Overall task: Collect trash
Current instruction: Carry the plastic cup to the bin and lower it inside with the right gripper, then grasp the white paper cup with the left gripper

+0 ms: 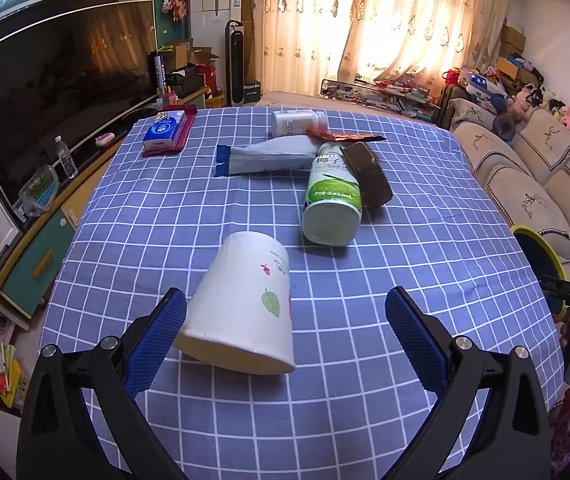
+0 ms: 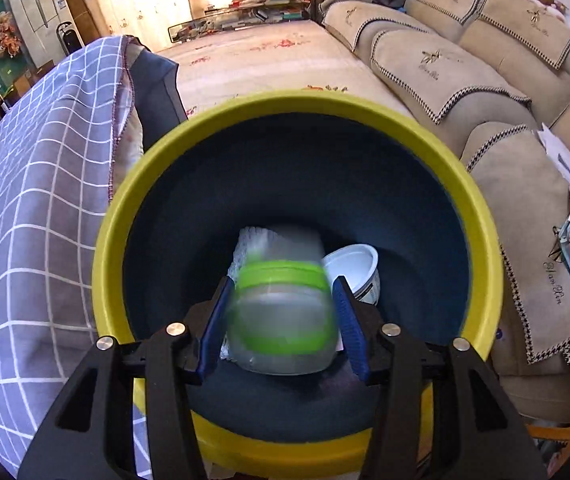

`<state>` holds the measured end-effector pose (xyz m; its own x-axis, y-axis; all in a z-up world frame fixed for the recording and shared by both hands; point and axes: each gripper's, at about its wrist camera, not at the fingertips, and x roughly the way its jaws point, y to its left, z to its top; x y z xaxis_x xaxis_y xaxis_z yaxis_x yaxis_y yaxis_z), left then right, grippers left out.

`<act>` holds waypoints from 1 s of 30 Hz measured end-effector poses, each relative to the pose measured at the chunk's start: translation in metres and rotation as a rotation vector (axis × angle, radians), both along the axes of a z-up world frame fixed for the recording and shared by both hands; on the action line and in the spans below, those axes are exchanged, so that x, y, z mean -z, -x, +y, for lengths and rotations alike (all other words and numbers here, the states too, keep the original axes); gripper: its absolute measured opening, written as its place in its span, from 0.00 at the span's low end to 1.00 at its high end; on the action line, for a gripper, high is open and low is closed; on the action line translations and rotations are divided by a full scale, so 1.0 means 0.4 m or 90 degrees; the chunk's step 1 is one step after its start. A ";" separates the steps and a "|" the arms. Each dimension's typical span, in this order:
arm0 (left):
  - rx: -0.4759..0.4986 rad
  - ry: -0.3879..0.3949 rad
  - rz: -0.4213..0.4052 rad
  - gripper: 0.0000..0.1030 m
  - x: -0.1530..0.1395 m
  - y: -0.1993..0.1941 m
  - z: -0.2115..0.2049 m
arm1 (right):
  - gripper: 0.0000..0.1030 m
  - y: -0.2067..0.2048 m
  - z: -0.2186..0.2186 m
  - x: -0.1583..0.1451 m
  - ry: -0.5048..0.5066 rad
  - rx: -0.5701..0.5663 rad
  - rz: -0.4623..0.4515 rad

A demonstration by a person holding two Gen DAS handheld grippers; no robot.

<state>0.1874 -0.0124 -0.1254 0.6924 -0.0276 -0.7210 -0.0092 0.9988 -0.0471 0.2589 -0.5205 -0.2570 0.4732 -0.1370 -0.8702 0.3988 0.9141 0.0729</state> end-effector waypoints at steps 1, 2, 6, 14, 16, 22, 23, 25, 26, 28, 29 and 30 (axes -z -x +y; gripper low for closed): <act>0.000 0.001 0.001 0.95 0.002 0.000 0.003 | 0.47 0.000 0.004 -0.010 0.000 -0.001 -0.004; 0.000 0.002 0.001 0.95 0.006 0.000 0.007 | 0.47 0.004 0.011 -0.023 0.002 -0.004 -0.011; -0.002 -0.009 0.002 0.95 0.015 -0.004 0.015 | 0.49 0.037 0.043 -0.072 -0.004 -0.019 -0.046; -0.014 -0.034 0.018 0.95 0.036 -0.040 0.050 | 0.52 0.071 0.124 -0.119 -0.018 -0.059 -0.077; -0.019 -0.037 0.024 0.95 0.040 -0.051 0.060 | 0.52 0.075 0.142 -0.124 -0.019 -0.069 -0.078; -0.015 -0.033 0.061 0.95 0.069 -0.071 0.078 | 0.54 0.074 0.170 -0.126 -0.023 -0.089 -0.074; -0.014 -0.034 0.064 0.95 0.073 -0.070 0.077 | 0.54 0.074 0.174 -0.126 -0.024 -0.090 -0.074; -0.011 -0.034 0.067 0.95 0.084 -0.067 0.078 | 0.54 0.075 0.181 -0.126 -0.025 -0.094 -0.075; -0.010 -0.031 0.068 0.95 0.088 -0.066 0.080 | 0.54 0.076 0.186 -0.126 -0.026 -0.096 -0.075; -0.012 -0.025 0.073 0.95 0.099 -0.065 0.084 | 0.54 0.078 0.191 -0.127 -0.027 -0.098 -0.076; -0.012 -0.023 0.076 0.95 0.104 -0.065 0.085 | 0.54 0.077 0.195 -0.127 -0.028 -0.098 -0.076; -0.012 -0.021 0.078 0.94 0.110 -0.063 0.086 | 0.54 0.078 0.197 -0.129 -0.029 -0.099 -0.076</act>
<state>0.2127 0.0220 -0.1693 0.5988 0.0102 -0.8008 -0.0318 0.9994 -0.0111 0.2277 -0.4416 -0.2055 0.5852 -0.0163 -0.8107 0.2390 0.9589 0.1532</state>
